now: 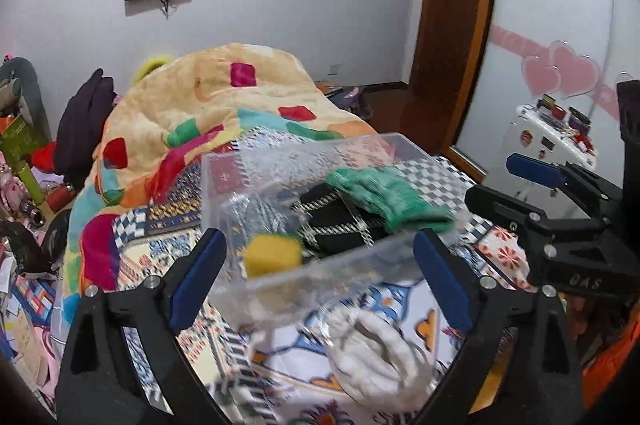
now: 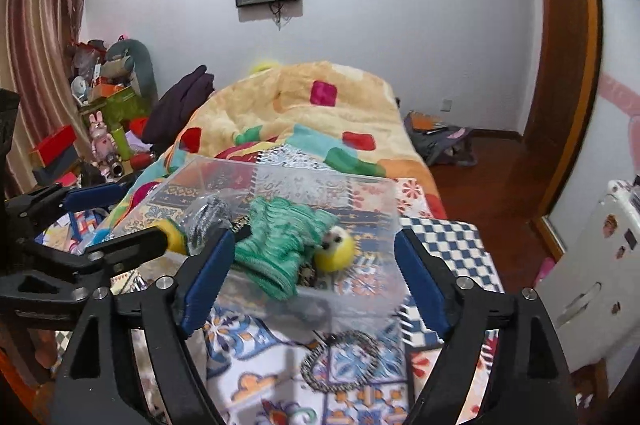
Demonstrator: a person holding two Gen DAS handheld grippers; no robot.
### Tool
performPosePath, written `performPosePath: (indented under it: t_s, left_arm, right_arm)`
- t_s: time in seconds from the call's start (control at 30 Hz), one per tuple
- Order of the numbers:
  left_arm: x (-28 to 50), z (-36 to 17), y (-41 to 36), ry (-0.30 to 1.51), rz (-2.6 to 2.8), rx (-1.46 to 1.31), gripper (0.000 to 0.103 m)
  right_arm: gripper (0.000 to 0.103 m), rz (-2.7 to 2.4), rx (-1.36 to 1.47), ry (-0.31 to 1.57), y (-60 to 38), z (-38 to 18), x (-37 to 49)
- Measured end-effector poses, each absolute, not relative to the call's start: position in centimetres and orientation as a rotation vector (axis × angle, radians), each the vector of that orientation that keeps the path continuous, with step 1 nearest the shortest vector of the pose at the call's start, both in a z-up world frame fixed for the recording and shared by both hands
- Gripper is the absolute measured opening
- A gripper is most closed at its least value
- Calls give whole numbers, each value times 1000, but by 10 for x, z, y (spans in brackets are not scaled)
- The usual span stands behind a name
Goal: Organize soft objects
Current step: 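Drop the sponge into the box with left tool while right tool releases the glove, then grasp the white drawstring bag with left tool while right tool grasps the braided bracelet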
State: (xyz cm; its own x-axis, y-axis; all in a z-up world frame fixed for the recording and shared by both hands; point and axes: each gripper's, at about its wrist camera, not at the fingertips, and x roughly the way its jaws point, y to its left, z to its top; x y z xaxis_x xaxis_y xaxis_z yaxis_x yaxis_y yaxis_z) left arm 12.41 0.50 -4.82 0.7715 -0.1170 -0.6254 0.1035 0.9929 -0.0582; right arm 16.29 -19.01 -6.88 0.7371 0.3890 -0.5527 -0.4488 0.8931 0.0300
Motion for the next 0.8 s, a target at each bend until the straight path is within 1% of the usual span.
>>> performPosePath:
  t_s: [0.1,0.5,0.63,0.67,0.7,0.73,0.77,0.8]
  left_arm:
    - [119,-57,-3,710,-143,-25,96]
    - [110,-105,-27,841,-191,-23,96]
    - [108,-118,-28,869,-189,-45,95]
    - [107,-120,-28,872,-191,-46,89]
    - [107,-122,-28,879,-194,-43,82]
    - [106,-124,-28,887,-201,-43,77]
    - [106,-126,-29,896,-209,-46,73]
    - [106,-127,-29,898,-211,-49,68]
  right_arm:
    - [82,444,-91,612,-201,-77,160]
    - [82,464,-101,839,-205,-138,167]
    - [80,471,-106,891,-205,-151,171]
    - [75,477,-108,897,-205,-152,171]
    - [67,487,-108,904,-204,-153,171]
    - [64,499,-109,912,-203,-155,172]
    - [58,502,-113,921,-202,-156,171]
    - [56,498,-121,922,-201,-158,171]
